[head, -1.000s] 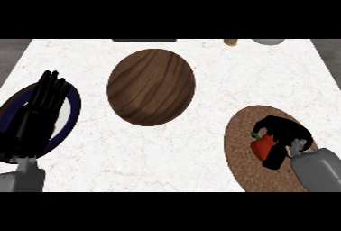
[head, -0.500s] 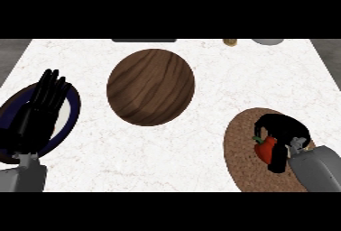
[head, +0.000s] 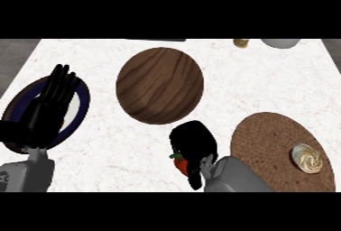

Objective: Pick the bell pepper from the placemat and place it in the bowl

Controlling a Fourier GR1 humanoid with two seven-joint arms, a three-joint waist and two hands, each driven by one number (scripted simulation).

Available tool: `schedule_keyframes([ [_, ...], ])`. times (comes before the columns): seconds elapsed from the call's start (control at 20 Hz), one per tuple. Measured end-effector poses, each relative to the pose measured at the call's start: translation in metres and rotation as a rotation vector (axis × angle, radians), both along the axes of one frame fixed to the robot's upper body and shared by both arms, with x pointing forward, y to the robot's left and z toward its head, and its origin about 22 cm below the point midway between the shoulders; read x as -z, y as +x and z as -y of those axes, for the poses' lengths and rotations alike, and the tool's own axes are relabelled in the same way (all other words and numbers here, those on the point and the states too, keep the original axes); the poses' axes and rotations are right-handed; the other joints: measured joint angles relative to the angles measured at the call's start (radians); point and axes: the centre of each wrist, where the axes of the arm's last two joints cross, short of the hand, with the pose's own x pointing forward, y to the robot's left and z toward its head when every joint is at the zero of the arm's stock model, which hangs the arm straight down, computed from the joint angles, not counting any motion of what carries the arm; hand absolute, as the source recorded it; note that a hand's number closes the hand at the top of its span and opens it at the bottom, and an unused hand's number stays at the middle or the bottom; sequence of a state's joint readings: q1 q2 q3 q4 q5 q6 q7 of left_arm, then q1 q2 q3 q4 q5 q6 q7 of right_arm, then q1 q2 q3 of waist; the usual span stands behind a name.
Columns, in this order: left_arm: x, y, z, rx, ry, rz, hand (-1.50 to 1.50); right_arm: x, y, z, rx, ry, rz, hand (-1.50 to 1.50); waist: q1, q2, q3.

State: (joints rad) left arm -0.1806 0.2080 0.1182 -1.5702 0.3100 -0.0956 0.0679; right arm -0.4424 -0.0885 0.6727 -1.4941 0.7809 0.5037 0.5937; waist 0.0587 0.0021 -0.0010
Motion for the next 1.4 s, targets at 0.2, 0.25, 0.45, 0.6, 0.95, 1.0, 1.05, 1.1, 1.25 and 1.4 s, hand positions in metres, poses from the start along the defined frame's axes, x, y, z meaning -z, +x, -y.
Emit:
schedule_keyframes([
  [0.2, 0.000, 0.004, 0.000, 0.001, -0.002, -0.003, 0.00, -0.015, -0.026, -0.045, -0.018, 0.059, 0.136, 1.50, 0.002, 0.000, 0.000],
  [0.25, -0.001, 0.003, 0.001, -0.001, -0.002, -0.002, 0.00, -0.022, -0.030, -0.052, -0.008, 0.078, 0.173, 1.50, 0.001, -0.002, 0.000],
  [0.45, 0.001, 0.003, 0.003, -0.005, 0.002, -0.005, 0.00, -0.051, -0.040, -0.074, 0.058, 0.126, 0.320, 1.50, -0.008, -0.004, 0.000],
  [0.6, -0.003, 0.001, -0.005, -0.014, 0.003, -0.005, 0.00, -0.076, -0.040, -0.083, 0.099, 0.165, 0.420, 1.50, -0.014, -0.007, 0.000],
  [0.95, 0.003, -0.002, -0.006, -0.032, 0.006, -0.009, 0.00, -0.123, -0.022, -0.095, 0.177, 0.213, 0.563, 1.50, -0.031, -0.006, -0.001],
  [1.0, 0.003, -0.002, -0.005, -0.033, 0.006, -0.010, 0.00, -0.125, -0.017, -0.096, 0.194, 0.215, 0.571, 1.50, -0.031, -0.005, 0.000],
  [1.05, 0.003, -0.004, -0.006, -0.032, 0.005, -0.008, 0.00, -0.127, -0.013, -0.097, 0.212, 0.219, 0.579, 1.50, -0.032, -0.005, 0.000],
  [1.1, 0.004, -0.005, -0.006, -0.029, 0.004, -0.009, 0.00, -0.130, -0.007, -0.098, 0.231, 0.225, 0.590, 1.50, -0.032, -0.004, 0.000],
  [1.25, 0.003, -0.009, -0.010, -0.035, 0.005, -0.006, 0.00, -0.141, 0.010, -0.097, 0.293, 0.250, 0.613, 1.50, -0.034, -0.003, 0.000],
  [1.4, 0.004, -0.011, -0.007, -0.036, 0.000, -0.002, 0.00, -0.138, 0.036, -0.092, 0.354, 0.268, 0.623, 1.50, -0.036, -0.001, 0.000],
])
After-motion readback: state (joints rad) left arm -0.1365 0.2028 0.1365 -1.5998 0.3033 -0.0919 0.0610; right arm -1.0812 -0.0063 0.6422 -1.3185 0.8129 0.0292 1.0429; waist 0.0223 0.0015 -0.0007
